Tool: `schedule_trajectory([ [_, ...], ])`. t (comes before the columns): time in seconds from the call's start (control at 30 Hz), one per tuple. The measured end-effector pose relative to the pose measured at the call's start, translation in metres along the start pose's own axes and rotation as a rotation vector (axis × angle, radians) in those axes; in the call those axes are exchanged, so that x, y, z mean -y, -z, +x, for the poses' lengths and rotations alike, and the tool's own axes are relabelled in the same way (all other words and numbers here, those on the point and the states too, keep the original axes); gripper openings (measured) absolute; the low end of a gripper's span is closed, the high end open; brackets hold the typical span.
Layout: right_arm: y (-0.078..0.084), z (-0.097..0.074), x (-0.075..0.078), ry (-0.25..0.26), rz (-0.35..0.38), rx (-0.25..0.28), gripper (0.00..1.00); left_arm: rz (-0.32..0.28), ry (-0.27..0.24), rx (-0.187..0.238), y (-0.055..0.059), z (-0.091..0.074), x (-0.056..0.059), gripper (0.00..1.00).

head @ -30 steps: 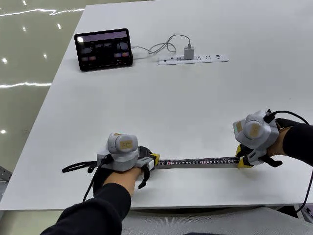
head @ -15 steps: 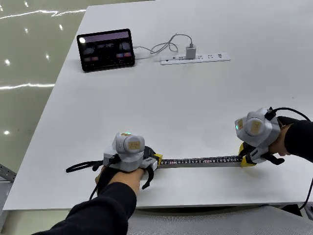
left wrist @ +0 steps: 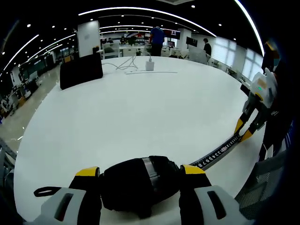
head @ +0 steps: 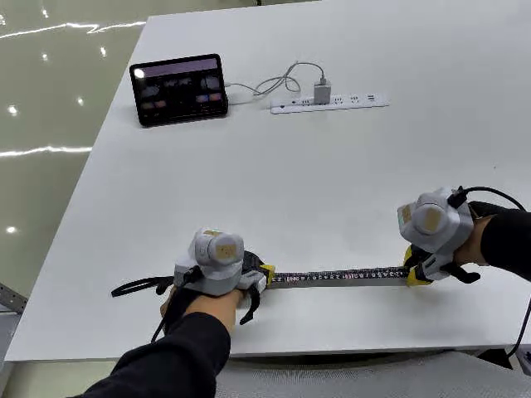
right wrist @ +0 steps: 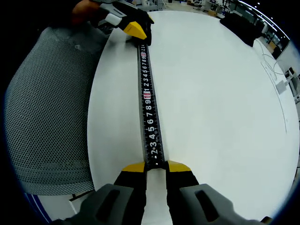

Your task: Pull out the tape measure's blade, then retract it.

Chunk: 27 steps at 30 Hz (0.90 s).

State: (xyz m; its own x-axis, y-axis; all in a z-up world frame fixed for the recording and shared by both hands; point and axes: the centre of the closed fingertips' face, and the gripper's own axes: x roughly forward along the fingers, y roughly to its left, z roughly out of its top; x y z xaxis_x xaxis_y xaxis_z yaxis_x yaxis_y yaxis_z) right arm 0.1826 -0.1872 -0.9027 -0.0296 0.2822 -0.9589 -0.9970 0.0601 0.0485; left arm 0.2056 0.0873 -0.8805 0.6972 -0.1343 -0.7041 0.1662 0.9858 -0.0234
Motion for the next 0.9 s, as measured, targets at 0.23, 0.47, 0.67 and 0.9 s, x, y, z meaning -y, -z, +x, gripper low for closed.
schedule_trajectory([
  [0.23,-0.0032,0.0048,0.0047,-0.006,-0.006,-0.017,0.1,0.0,0.001,-0.002,0.0002,-0.0001,0.0003,0.63],
  [0.47,-0.0032,0.0069,0.0065,0.0,0.003,-0.019,0.1,0.002,0.002,-0.001,0.0,0.0003,0.0004,0.63],
  [0.67,-0.005,0.0085,0.0064,0.004,0.002,-0.021,0.1,0.005,0.003,0.0,-0.0003,-0.0003,0.0004,0.63],
  [0.9,-0.0068,0.0095,0.0063,0.007,0.005,-0.018,0.1,0.003,0.003,-0.003,-0.0003,-0.0008,0.0007,0.63],
])
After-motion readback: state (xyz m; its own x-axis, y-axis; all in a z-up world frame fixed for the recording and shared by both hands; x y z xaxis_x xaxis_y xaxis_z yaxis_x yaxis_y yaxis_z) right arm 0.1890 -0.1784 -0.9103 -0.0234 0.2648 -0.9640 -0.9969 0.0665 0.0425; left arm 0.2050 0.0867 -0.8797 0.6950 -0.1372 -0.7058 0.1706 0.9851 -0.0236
